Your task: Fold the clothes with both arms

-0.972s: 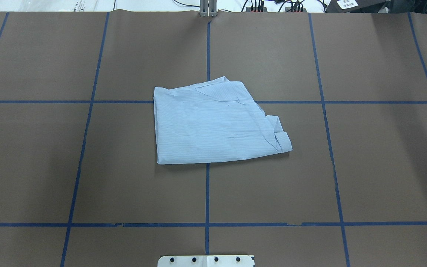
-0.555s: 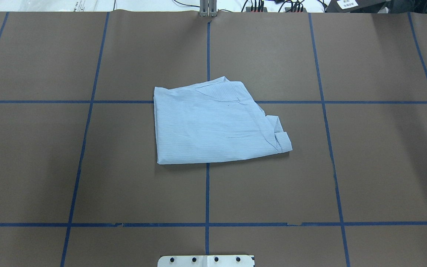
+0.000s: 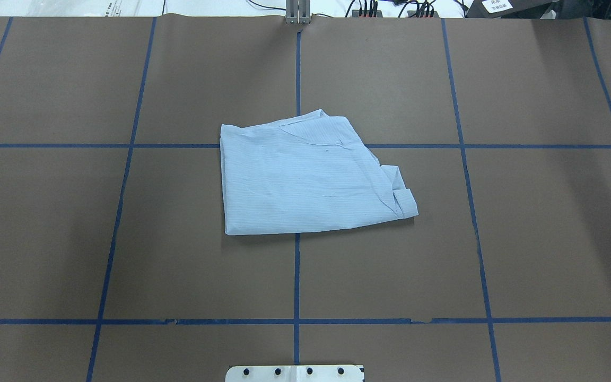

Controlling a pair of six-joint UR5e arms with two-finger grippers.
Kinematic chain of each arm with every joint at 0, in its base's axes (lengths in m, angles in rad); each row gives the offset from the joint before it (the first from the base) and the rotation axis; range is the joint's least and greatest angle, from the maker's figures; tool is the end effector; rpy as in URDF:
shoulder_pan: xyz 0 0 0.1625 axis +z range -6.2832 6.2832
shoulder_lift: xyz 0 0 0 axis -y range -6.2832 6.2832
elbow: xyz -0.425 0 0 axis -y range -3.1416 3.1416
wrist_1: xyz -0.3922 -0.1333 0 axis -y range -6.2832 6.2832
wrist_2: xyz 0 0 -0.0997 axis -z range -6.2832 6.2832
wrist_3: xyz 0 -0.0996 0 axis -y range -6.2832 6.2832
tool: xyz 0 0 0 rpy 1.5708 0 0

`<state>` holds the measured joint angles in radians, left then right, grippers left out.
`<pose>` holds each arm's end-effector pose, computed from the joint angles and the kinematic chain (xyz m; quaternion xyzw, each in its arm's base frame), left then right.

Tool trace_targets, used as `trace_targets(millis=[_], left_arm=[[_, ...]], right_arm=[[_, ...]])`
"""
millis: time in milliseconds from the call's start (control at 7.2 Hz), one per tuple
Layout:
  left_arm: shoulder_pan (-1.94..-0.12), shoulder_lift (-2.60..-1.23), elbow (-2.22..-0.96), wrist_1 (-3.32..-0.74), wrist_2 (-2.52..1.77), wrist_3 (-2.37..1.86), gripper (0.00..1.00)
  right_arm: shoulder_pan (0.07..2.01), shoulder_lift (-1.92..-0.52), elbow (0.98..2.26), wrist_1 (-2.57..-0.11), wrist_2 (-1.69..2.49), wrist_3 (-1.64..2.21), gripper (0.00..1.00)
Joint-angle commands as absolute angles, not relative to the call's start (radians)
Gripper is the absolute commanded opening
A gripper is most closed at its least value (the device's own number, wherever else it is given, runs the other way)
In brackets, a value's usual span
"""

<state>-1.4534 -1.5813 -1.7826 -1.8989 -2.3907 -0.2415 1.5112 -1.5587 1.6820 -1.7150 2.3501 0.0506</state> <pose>-0.0006 -0.5111 0.5068 0.1768 0.4219 0.0534 0.8876 0.0339 -0.4955 0.6122 -0.0306 -0.3787 -0.0002 0.9250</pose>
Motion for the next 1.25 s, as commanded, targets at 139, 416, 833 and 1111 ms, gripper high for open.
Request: trace_targets(millis=[139,416,833,1111], left_arm=[[-1.454,-1.566,-1.775,-1.936,-2.39,-0.239,1.0],[-1.454,-1.549,-1.77,-1.976,-2.388,-0.242,1.0],[-1.454,-1.525,-1.729,-1.983,-2.384,-0.16,1.0],[-1.454,-1.539,-1.706,-1.983,-2.384,-0.161,1.0]], right_arm=[[1.506,-1.554,1.681,-1.715,2.352,0.051,1.0],[1.505,-1.549,1.68,-1.715,2.352,0.049,1.0],[1.505,-1.551,1.677,-1.715,2.352,0.049,1.0],[1.505,-1.551,1.677,-1.715,2.352,0.049,1.0]])
